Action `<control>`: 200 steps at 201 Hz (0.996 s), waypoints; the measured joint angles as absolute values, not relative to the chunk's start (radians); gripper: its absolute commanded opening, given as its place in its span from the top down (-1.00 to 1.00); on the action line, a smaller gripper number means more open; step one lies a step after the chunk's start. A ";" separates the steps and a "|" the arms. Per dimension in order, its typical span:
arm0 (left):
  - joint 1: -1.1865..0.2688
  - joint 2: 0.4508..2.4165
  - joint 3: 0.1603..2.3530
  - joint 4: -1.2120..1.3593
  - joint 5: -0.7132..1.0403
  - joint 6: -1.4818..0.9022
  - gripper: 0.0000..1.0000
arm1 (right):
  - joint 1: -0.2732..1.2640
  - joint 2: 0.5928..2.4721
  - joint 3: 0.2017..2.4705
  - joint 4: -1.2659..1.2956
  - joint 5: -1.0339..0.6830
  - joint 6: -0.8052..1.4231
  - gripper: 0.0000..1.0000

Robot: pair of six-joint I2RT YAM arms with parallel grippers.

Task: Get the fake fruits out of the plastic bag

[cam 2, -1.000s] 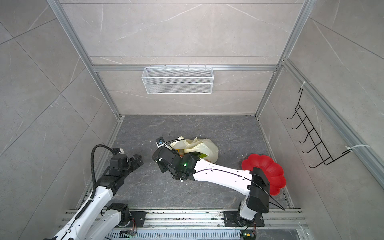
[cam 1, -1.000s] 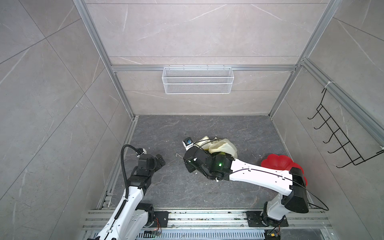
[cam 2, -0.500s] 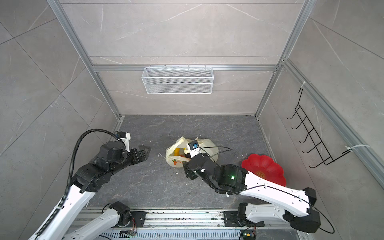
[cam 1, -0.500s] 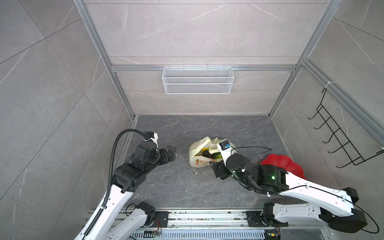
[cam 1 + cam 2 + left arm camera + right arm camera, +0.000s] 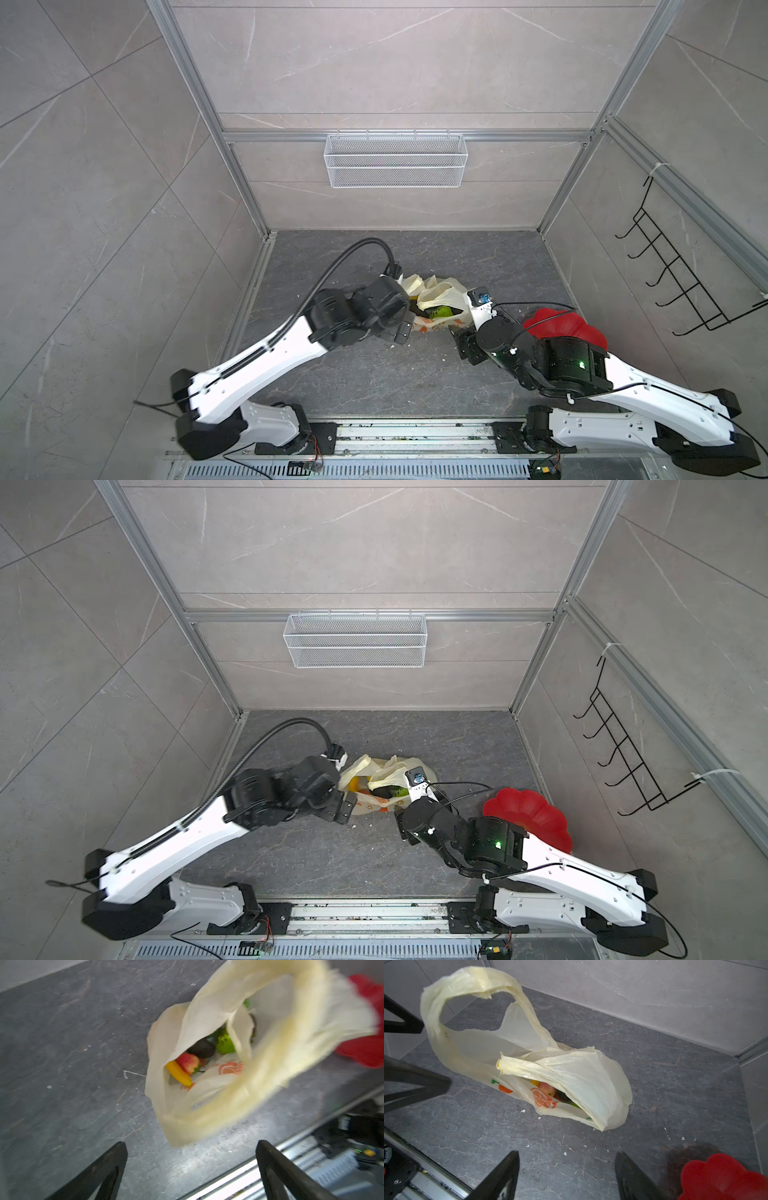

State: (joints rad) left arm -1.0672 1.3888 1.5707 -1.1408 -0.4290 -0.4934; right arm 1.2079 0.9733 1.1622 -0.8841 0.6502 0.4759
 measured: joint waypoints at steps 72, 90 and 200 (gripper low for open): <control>-1.003 1.540 1.671 -1.211 -0.590 -0.501 -0.46 | 1.200 1.047 1.176 -0.886 0.681 0.397 -0.69; -0.970 1.540 1.655 -1.187 -0.564 -0.495 -0.41 | 1.167 1.088 1.208 -0.884 0.672 0.373 -0.68; -0.880 1.537 1.494 -1.003 -0.365 -0.518 0.56 | 0.894 1.428 1.441 -0.876 0.517 0.203 -0.06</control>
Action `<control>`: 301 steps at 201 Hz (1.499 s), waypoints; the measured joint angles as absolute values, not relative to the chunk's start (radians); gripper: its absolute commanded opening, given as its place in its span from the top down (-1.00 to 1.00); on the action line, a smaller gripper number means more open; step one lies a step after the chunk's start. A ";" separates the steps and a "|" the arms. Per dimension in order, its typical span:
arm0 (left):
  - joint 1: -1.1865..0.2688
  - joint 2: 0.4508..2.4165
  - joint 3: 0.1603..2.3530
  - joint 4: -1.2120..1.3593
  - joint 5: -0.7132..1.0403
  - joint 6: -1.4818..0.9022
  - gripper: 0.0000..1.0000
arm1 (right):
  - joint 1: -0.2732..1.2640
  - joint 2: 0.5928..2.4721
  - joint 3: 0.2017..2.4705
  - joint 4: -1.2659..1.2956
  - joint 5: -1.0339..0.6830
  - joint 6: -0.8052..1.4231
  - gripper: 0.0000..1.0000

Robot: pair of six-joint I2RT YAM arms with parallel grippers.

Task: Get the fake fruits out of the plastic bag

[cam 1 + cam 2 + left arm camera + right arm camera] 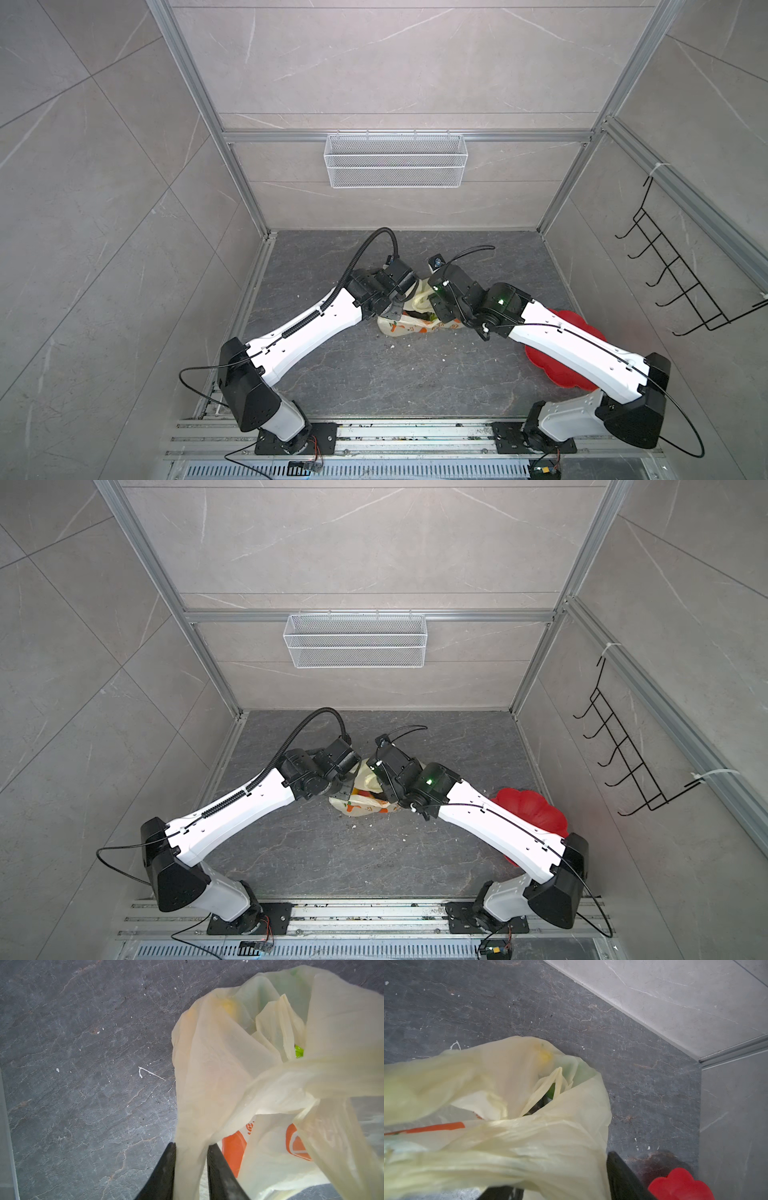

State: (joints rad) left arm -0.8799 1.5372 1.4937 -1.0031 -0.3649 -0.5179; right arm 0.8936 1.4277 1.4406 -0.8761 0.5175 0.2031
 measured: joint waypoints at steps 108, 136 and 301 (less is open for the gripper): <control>-0.627 1.330 1.311 -0.818 -0.249 -0.607 1.00 | 0.773 1.356 1.414 -0.760 0.471 0.344 1.00; -0.528 1.333 1.363 -0.787 -0.208 -0.633 1.00 | 0.770 1.310 1.382 -0.624 0.439 0.479 1.00; -0.527 0.722 0.578 -0.443 -0.123 -1.013 -0.52 | 0.931 0.843 0.500 -0.184 0.489 1.266 1.00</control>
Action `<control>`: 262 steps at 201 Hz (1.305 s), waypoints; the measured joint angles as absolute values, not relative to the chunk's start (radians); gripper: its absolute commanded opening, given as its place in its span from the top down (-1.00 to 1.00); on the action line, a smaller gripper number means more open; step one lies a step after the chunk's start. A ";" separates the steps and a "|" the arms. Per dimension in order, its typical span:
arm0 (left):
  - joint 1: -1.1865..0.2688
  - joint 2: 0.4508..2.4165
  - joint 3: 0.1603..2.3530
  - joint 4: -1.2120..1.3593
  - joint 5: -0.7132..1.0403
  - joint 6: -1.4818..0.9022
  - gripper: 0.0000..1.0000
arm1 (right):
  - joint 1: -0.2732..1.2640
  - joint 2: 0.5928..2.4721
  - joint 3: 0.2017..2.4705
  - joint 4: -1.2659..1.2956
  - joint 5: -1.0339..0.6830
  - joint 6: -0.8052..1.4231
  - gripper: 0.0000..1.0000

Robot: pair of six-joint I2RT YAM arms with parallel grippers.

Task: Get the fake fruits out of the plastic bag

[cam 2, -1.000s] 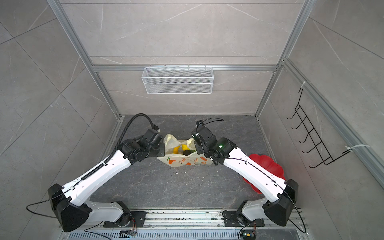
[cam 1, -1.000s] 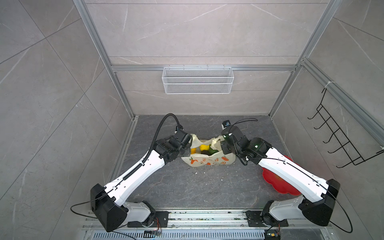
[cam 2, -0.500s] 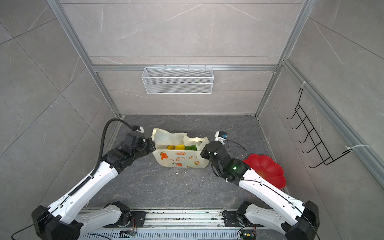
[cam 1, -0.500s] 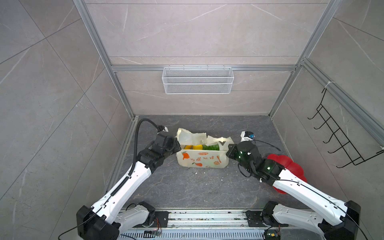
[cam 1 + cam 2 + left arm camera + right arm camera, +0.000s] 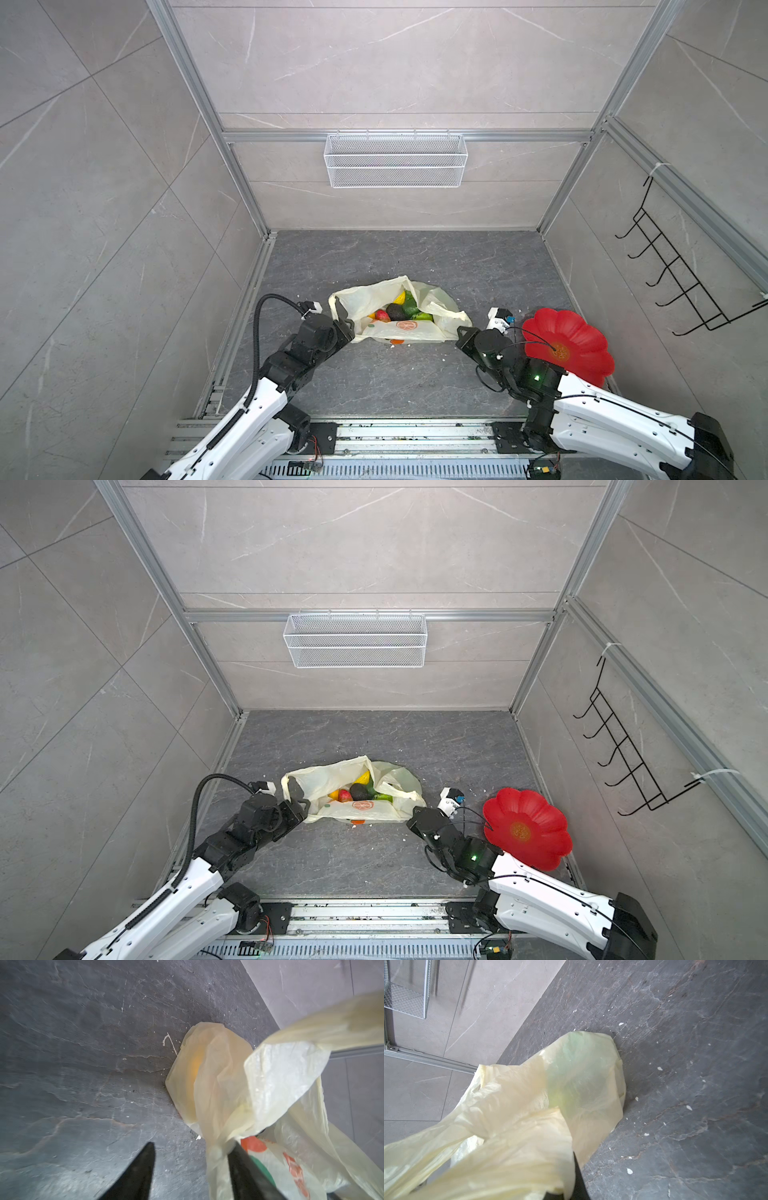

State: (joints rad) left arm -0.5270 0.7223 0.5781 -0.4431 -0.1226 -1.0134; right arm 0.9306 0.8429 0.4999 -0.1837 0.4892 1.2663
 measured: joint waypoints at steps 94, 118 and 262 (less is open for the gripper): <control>-0.527 0.746 1.088 -0.976 -0.152 -0.769 -0.75 | 0.949 0.865 0.549 -0.192 0.528 1.229 1.00; -0.527 0.803 1.103 -0.979 -0.141 -0.737 -0.73 | 0.949 0.882 0.552 -0.191 0.533 1.207 1.00; -0.616 0.853 1.182 -1.089 -0.337 -0.797 -0.80 | 1.042 1.027 0.628 -0.267 0.584 1.116 1.00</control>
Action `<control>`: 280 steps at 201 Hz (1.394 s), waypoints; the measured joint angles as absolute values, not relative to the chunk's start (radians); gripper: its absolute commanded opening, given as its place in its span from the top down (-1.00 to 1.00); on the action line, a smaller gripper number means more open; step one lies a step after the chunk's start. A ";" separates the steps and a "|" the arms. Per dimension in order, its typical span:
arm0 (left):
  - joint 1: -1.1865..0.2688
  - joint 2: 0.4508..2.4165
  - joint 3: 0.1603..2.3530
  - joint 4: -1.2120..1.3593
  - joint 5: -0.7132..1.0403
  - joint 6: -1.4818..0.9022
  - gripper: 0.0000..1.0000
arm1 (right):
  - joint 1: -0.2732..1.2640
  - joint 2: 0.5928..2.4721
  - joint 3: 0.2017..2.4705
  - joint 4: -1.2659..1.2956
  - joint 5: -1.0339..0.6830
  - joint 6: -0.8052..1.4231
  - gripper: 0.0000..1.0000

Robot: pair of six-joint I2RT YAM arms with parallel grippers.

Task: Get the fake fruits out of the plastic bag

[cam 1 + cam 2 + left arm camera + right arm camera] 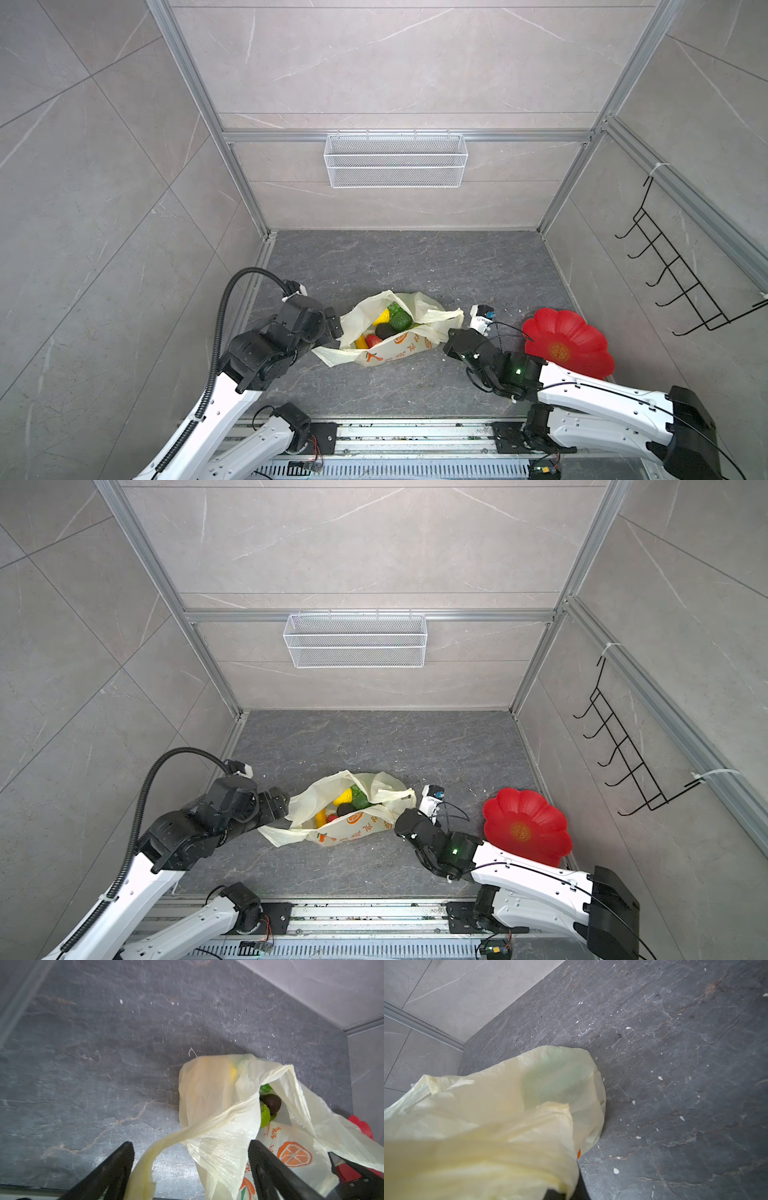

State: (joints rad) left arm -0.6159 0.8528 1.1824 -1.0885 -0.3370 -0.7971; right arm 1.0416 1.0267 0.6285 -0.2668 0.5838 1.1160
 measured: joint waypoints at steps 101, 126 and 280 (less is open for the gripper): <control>-0.991 1.407 1.661 -1.399 -0.579 -0.784 -0.71 | 1.060 1.030 0.653 -0.315 0.646 1.095 1.00; -0.997 1.512 1.652 -1.454 -0.601 -0.824 -0.74 | 1.062 1.019 0.653 -0.327 0.654 1.095 1.00; -0.670 1.279 0.980 -0.904 -0.397 -0.788 0.93 | 0.902 0.937 0.645 -0.338 0.587 1.050 1.00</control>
